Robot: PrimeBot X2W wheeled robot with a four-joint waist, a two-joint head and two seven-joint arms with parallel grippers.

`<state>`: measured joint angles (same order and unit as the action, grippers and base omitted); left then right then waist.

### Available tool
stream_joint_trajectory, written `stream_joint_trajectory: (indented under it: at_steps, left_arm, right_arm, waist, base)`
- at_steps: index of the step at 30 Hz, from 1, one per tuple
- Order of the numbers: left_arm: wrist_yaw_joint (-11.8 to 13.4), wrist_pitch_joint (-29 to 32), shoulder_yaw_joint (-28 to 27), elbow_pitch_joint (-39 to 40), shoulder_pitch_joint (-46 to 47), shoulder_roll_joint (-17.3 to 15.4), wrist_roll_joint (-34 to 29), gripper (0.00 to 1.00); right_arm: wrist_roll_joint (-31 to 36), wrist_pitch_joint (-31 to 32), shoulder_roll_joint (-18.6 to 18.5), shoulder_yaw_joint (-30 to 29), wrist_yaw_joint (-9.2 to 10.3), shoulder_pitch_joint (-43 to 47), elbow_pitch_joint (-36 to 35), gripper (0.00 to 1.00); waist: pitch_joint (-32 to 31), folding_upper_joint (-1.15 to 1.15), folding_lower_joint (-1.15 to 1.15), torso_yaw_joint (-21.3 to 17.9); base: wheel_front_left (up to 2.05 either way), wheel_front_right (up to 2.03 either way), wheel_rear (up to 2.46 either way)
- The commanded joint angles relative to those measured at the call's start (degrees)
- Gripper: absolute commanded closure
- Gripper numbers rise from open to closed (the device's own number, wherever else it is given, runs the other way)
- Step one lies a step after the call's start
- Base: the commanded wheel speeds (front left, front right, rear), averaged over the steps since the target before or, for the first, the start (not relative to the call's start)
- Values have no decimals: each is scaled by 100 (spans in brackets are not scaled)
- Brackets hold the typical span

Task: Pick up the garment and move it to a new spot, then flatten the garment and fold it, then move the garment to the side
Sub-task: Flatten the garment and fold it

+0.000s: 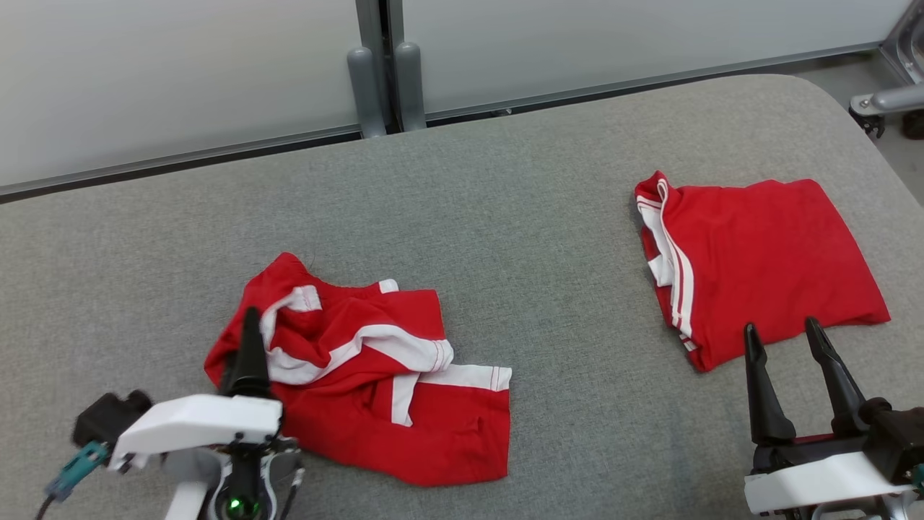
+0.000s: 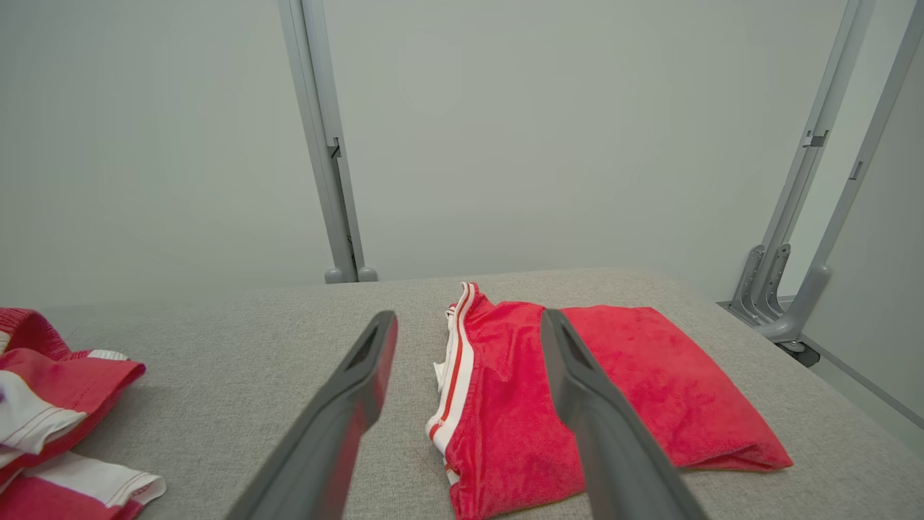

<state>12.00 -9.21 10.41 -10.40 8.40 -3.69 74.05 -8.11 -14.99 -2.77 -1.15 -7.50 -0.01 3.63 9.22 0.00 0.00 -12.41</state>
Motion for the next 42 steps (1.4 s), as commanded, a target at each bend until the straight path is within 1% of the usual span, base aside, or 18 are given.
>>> stream_joint_trajectory:
  at_steps: [1,3,5,8,11,14,17,21,25,28,32,33,34,35,36,37,40,42]
  left_arm:
    - [-51,-146,-67,97,-140,-153,-159,0]
    - [-37,-328,-121,297,-300,-359,-451,0]
    - [45,-459,-181,535,-456,-577,-850,0]
    - [148,-549,-78,934,-621,-948,-1606,0]
    - [204,-537,348,1225,-643,-1300,-2397,0]
    - [242,-322,806,1329,-416,-1541,-2940,0]
    - [240,28,1304,1181,-50,-1709,-3450,0]
    - [115,641,1805,768,620,-1867,-3867,0]
    - [86,1191,2047,102,1099,-1995,-4101,0]
    - [32,1593,2159,-365,1308,-2101,-4128,0]
    - [-53,1927,2261,-728,1434,-2293,-4181,0]
    - [-95,2001,2272,-789,1430,-2306,-4129,31]
    - [-127,2078,2299,-849,1424,-2339,-4113,75]
    - [-178,2185,2327,-905,1413,-2371,-4076,100]
    - [-271,2323,2369,-952,1374,-2376,-4000,100]
    - [-271,2323,2369,-952,1374,-2376,-4000,100]
    - [-433,2472,2352,-901,1329,-2314,-3783,100]
    - [-451,2406,2234,-791,1284,-2185,-3568,100]
  right_arm:
    - [-29,-27,-26,-37,1,33,3,0]
    - [-21,-27,-26,-61,1,62,-1,0]
    - [-4,-27,-26,-72,2,82,-7,0]
    - [30,-27,-26,-74,1,106,-7,0]
    - [53,-27,-27,-31,1,100,-6,0]
    - [61,-27,-26,1,1,55,-2,0]
    - [71,-27,-26,61,2,13,-5,0]
    - [46,-27,-26,118,1,-19,-2,0]
    - [-29,-27,-27,172,1,-25,38,0]
    - [-78,-27,-27,185,1,2,54,0]
    - [-122,-27,-25,131,1,33,62,0]
    - [-134,-27,-26,115,1,37,64,0]
    - [-140,-27,-26,97,1,41,69,0]
    - [-145,-27,-26,85,1,39,75,0]
    - [-153,-27,-26,76,1,36,81,0]
    - [-153,-27,-26,76,1,36,81,0]
    - [-158,-27,-27,70,1,11,78,0]
    - [-163,-27,-27,51,1,19,75,0]
  waist:
    - [-32,0,0,38]
    - [-68,0,0,87]
    - [-103,0,0,148]
    - [-133,0,0,243]
    - [-157,0,0,311]
    - [-158,0,0,341]
    - [-127,0,0,323]
    - [-45,0,0,214]
    - [4,0,0,39]
    - [23,0,0,-77]
    - [37,0,0,-159]
    - [39,0,0,-163]
    - [40,0,0,-161]
    - [39,0,0,-155]
    - [36,0,0,-147]
    - [36,0,0,-147]
    - [23,0,0,-97]
    - [7,0,0,-39]
  base:
    - [0,0,0]
    - [0,0,0]
    - [0,0,0]
    - [0,0,0]
    - [0,0,0]
    - [0,0,0]
    - [0,0,0]
    - [0,0,0]
    - [0,0,0]
    - [0,0,0]
    - [0,0,0]
    - [0,0,0]
    - [0,0,0]
    - [0,0,0]
    - [0,0,0]
    - [0,0,0]
    - [0,0,0]
    - [0,0,0]
